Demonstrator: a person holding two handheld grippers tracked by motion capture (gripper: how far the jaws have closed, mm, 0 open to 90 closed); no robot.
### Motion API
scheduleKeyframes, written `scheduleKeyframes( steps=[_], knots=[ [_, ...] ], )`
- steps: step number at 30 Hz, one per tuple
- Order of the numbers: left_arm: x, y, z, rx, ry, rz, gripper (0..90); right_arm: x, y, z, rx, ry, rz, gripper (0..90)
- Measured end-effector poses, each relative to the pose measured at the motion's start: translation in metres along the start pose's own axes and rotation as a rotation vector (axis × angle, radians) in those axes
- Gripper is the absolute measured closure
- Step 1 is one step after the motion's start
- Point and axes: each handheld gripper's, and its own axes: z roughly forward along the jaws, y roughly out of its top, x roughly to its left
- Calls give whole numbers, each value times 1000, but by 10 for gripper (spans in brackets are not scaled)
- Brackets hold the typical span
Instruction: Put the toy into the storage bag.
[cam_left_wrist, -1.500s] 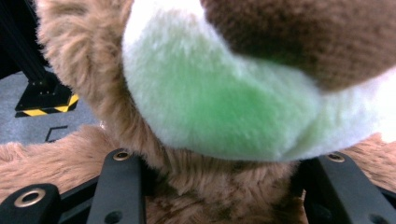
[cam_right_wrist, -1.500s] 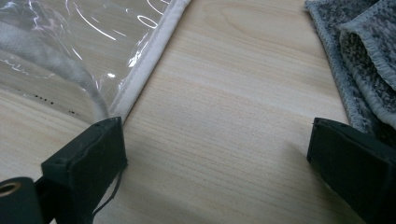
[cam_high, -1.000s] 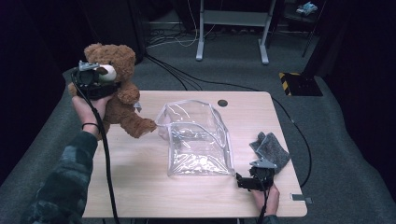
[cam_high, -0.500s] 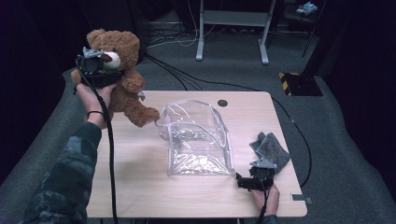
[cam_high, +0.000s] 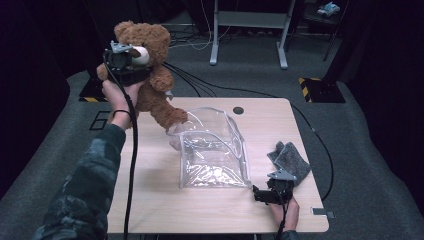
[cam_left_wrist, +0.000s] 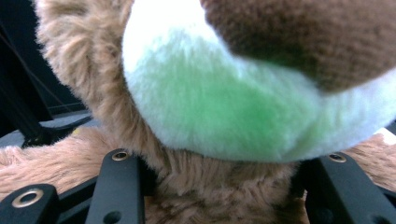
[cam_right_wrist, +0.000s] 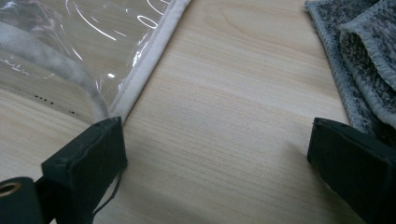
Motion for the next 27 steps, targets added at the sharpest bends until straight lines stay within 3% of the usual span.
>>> scheduleKeyframes(
  steps=[11,20,27],
  knots=[
    [-35,-2,22,3,-70,6,479,-1,0,0,2,0,-10,40],
    [-61,-10,44,5,-124,-32,477,-1,0,-1,2,0,-7,42],
    [-83,-14,56,10,-162,-32,477,-1,0,-1,3,0,-8,43]
  ],
)
